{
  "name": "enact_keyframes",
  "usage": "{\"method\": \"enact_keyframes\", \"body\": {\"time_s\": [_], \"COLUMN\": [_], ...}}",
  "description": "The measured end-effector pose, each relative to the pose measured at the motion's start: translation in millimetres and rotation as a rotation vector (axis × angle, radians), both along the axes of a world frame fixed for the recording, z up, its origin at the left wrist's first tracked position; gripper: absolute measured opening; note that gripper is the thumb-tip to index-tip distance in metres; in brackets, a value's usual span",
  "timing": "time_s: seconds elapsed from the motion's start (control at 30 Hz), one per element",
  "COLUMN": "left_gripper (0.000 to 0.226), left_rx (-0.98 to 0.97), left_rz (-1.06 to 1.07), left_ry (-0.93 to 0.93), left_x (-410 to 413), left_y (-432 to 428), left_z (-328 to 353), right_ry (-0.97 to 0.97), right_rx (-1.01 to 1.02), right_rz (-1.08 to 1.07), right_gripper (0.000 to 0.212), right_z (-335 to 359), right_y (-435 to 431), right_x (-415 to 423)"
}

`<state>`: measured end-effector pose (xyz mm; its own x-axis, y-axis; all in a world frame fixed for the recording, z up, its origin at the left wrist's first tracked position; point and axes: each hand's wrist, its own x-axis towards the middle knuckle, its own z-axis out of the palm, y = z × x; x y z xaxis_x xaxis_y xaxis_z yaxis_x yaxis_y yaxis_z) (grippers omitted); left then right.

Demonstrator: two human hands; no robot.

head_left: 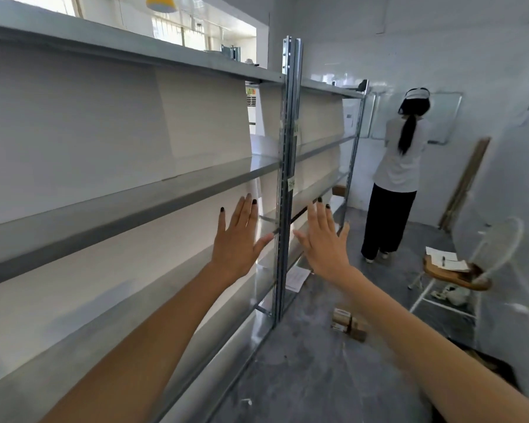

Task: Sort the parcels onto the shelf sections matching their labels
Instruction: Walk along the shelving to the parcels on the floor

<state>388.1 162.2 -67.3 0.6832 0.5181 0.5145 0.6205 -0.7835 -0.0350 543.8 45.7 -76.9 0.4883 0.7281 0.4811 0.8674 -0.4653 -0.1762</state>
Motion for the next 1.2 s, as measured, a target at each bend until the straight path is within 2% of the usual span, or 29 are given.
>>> {"method": "enact_keyframes", "body": {"time_s": [0.47,0.67,1.2], "left_gripper": [0.078,0.092,0.081], "left_rx": [-0.042,-0.059,-0.079], "left_rz": [-0.098,-0.117,-0.209], "left_ry": [0.021,0.057,0.082], "left_x": [148.7,184.9,283.1], "left_y": [-13.7,-14.0,81.1], "left_z": [-19.3,-35.5,-46.7], "right_ry": [0.062,0.094,0.069], "right_rx": [-0.029,-0.067,-0.107], "right_rz": [-0.055,-0.087,-0.168], "right_gripper": [0.069,0.069,0.069], "right_z": [-23.9,-40.5,-46.0], "right_y": [-17.9,-24.5,34.6], "right_x": [123.8,166.5,269.9]}}
